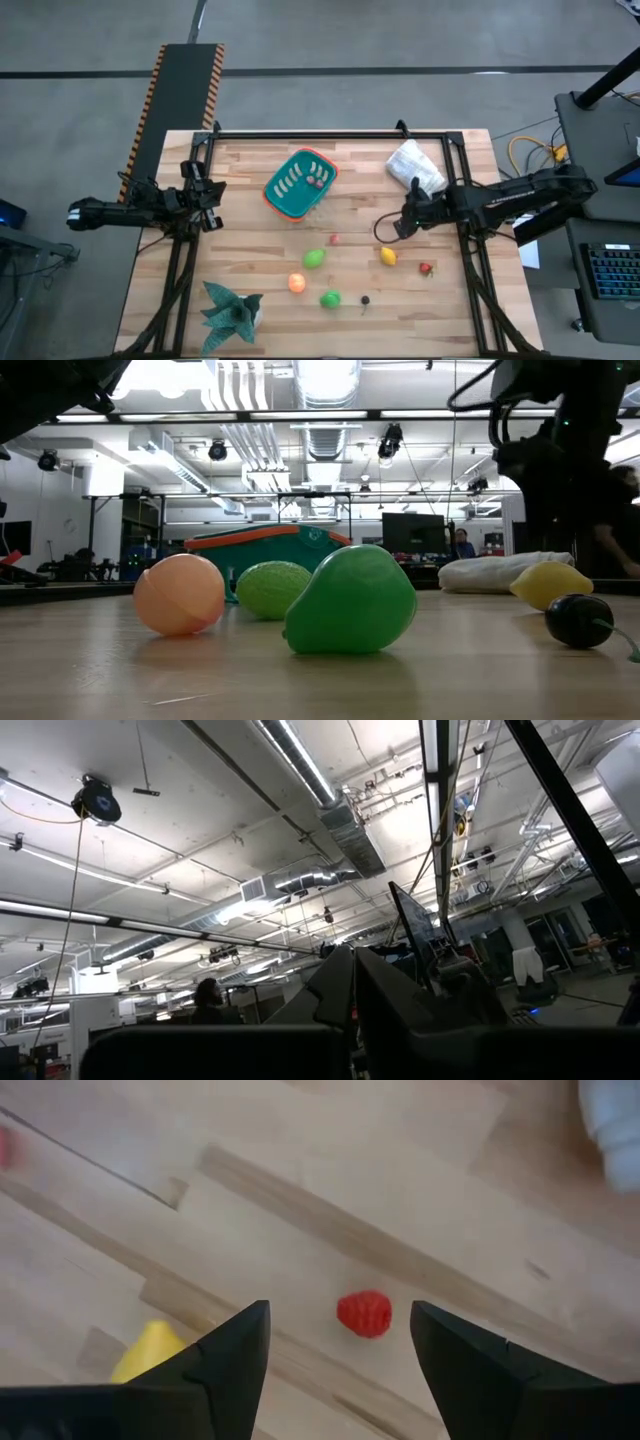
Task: Pick and placing Produce into tupperware
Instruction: Put the red raspberry into the blue bin
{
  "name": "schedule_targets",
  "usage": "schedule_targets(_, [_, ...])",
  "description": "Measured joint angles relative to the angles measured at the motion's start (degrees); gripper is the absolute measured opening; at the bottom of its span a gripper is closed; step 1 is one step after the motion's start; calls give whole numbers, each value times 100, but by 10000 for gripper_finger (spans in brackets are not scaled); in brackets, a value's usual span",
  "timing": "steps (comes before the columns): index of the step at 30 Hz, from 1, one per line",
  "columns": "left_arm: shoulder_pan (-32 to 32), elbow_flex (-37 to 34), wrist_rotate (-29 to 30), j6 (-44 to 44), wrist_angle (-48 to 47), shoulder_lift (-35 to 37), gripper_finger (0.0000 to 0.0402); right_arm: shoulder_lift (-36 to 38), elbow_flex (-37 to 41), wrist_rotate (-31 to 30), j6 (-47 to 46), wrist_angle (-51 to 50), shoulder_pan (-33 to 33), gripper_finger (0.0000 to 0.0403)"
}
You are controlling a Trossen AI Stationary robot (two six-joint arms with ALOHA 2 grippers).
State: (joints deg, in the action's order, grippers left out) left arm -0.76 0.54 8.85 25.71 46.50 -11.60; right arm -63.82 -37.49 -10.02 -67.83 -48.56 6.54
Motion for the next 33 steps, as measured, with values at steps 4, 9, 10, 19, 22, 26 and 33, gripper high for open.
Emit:
schedule_targets(4, [-2, 0, -1, 0, 0, 0, 0, -205, 56, -5, -184, 99, 204, 233])
schedule_targets(9, [0, 0, -3, 0, 0, 0, 0, -610, 94, -18, -228, 197, 326, 233])
schedule_targets(10, [1, 0, -3, 0, 0, 0, 0, -713, 106, -36, -230, 199, 335, 233])
schedule_targets(19, [0, 0, -6, 0, -2, 0, 0, -1538, 131, -205, -163, 411, 333, 233])
schedule_targets(22, [1, 0, -7, 0, -2, 0, 0, -1744, 131, -206, -119, 447, 333, 233])
schedule_targets(26, [-1, 0, -7, 0, -2, 0, 0, -1852, 111, -229, -117, 470, 333, 232])
schedule_targets(33, [1, 0, -7, 0, 0, 0, 0, -1759, 130, -205, -112, 486, 333, 203])
